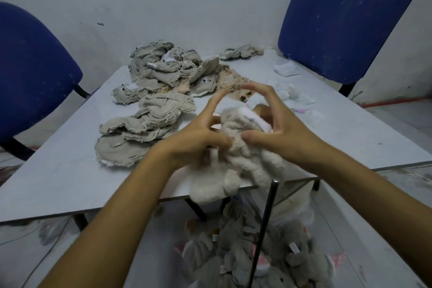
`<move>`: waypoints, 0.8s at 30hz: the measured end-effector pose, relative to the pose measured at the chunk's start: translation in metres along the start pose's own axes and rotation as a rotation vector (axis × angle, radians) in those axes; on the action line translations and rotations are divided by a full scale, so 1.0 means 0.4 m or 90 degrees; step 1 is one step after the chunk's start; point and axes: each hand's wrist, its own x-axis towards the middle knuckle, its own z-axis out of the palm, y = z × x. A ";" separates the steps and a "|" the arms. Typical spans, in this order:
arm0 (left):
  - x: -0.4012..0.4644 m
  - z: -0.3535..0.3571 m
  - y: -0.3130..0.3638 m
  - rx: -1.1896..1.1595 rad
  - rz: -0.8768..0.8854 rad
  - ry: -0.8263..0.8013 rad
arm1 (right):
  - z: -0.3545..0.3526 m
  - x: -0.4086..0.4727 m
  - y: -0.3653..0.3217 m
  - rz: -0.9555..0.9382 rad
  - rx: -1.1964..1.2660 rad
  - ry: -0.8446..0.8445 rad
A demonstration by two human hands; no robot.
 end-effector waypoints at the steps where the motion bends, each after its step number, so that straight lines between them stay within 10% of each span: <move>1: -0.011 -0.010 0.004 -0.039 0.013 -0.035 | -0.016 0.002 -0.010 -0.018 -0.017 -0.005; 24: -0.095 -0.015 0.108 0.167 0.329 0.265 | -0.022 0.016 -0.122 -0.197 -0.335 0.218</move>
